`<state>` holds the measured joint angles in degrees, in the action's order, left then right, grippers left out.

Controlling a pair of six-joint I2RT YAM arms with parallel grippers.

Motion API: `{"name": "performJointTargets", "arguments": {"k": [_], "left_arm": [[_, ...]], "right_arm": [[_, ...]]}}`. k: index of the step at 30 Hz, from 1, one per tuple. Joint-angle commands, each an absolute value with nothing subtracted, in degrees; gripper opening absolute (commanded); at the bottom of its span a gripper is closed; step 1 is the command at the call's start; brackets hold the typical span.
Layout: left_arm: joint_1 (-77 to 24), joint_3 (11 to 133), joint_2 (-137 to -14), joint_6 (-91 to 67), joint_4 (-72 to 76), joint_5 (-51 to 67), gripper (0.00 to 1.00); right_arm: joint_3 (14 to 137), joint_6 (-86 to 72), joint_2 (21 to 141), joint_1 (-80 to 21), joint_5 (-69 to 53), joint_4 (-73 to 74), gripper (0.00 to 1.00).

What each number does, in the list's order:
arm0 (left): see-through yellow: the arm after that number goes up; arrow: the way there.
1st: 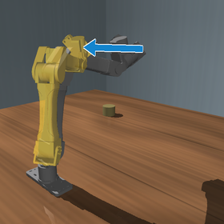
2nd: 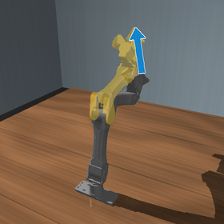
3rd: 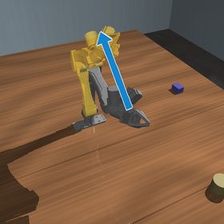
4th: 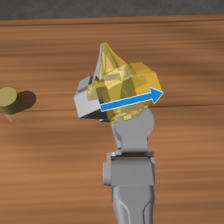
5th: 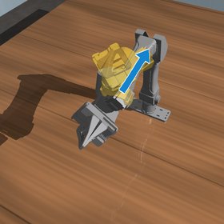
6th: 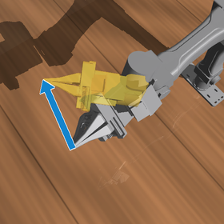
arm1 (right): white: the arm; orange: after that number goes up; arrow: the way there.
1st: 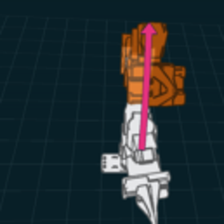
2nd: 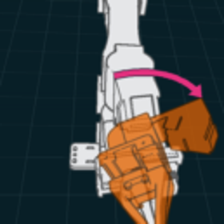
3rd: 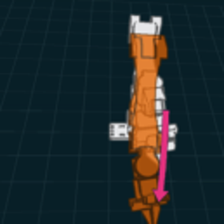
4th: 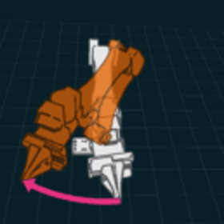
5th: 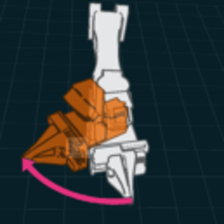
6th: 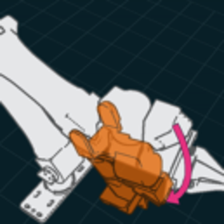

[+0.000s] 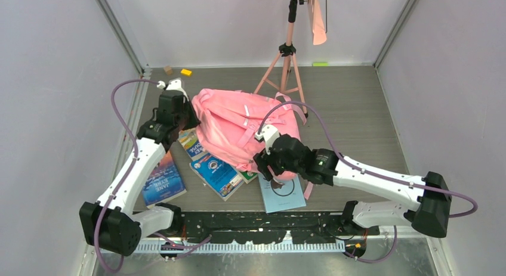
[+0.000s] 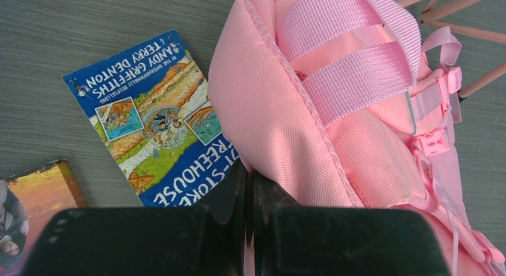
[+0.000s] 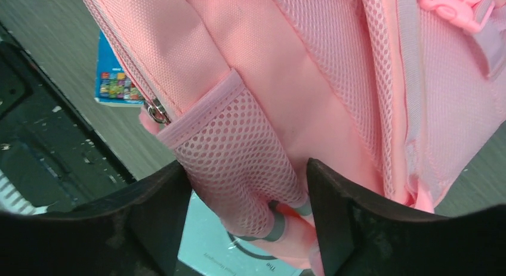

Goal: Pack the student bag
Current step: Adjust the student bag at the center of the board.

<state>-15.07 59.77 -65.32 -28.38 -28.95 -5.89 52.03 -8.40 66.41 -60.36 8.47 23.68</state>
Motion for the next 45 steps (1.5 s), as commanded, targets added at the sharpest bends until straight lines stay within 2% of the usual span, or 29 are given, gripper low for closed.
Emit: {"name": "performJointTargets", "arguments": {"k": [1,2,4,5,6,7,8,9,11,12,14,18,23,27,36,45], "left_arm": [[-14.6,61.5,-65.8,-25.4,-25.0,-6.6,0.00],[-14.5,61.0,-66.0,-25.2,-25.4,-7.4,0.00],[-14.4,59.7,-66.3,-24.9,-25.7,-9.0,0.00],[-14.4,59.3,-66.3,-24.8,-26.3,-10.0,0.02],[-14.4,59.0,-66.2,-24.6,-26.9,-10.7,0.08],[-14.4,58.9,-65.8,-24.4,-27.6,-11.4,0.17],[-14.4,58.9,-65.2,-23.7,-28.2,-11.9,0.27],[-14.4,59.1,-64.5,-23.0,-28.9,-12.2,0.42],[-14.4,60.5,-62.4,-21.2,-31.2,-13.3,0.66],[-14.5,61.4,-61.7,-20.4,-32.9,-14.5,0.72],[-14.8,63.5,-59.4,-18.5,-36.2,-17.4,0.78],[-16.7,66.3,-55.2,-13.3,-40.5,-18.3,0.81],[-22.8,61.8,-50.4,-12.8,-36.7,-7.0,0.79],[-31.3,54.8,-48.8,-15.5,-30.2,-0.5,0.78],[-46.1,43.9,-47.3,-18.1,-15.9,-0.3,0.74],[-54.2,39.7,-51.2,-18.2,-7.1,-7.2,0.62]], "right_arm": [[51.9,-5.7,68.9,-62.6,19.6,16.9,0.66],[51.9,-5.4,69.1,-63.5,21.1,16.4,0.62],[51.8,-5.6,69.7,-64.6,22.2,14.6,0.42],[51.9,-5.8,70.2,-64.7,22.3,13.9,0.28],[52.1,-6.6,70.4,-65.0,22.5,13.6,0.22],[52.3,-7.2,71.1,-65.1,22.5,13.2,0.11],[52.7,-8.6,71.4,-65.1,22.7,13.1,0.07],[52.8,-10.3,72.0,-65.1,22.8,12.9,0.01],[53.1,-13.1,73.0,-65.1,23.5,12.5,0.00],[53.3,-14.0,73.3,-65.2,23.7,12.4,0.00],[53.5,-16.7,73.9,-65.2,24.3,12.0,0.01],[53.8,-21.5,74.3,-65.1,25.7,11.0,0.00],[54.6,-24.8,74.3,-64.9,27.2,10.9,0.01],[55.6,-26.6,74.4,-63.7,26.3,12.0,0.00],[55.9,-28.0,73.1,-60.2,19.9,12.0,0.00],[55.5,-29.3,70.0,-59.4,20.3,11.4,0.00]]}}
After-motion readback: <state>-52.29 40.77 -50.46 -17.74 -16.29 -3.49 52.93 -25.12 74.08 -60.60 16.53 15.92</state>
